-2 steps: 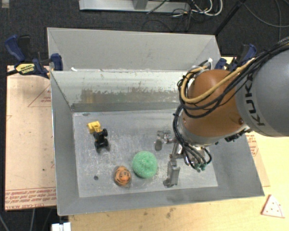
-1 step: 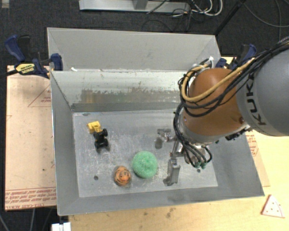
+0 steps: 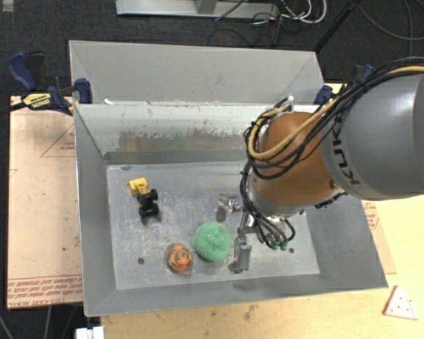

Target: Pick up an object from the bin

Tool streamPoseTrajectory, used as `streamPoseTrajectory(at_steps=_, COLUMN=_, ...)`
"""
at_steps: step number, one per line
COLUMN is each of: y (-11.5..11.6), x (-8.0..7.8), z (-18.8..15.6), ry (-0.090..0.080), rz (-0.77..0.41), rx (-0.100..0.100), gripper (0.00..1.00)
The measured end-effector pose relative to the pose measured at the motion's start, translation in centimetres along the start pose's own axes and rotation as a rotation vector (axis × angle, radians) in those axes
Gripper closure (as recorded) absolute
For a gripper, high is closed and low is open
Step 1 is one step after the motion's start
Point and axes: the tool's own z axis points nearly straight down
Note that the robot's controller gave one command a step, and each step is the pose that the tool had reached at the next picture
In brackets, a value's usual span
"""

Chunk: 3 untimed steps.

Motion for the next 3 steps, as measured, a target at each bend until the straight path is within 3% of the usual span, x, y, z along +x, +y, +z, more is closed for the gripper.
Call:
streamPoseTrajectory(at_steps=1, y=1.5, x=-1.7, z=5.1, ry=0.006, rz=-0.209, rx=0.0, gripper=0.0)
streamPoseTrajectory(at_steps=2, y=1.5, x=-0.9, z=6.6, ry=-0.003, rz=-0.136, rx=-0.002, gripper=1.0)
streamPoseTrajectory(at_steps=3, y=1.5, x=-1.0, z=6.6, ry=-0.003, rz=-0.136, rx=-0.002, gripper=1.0)
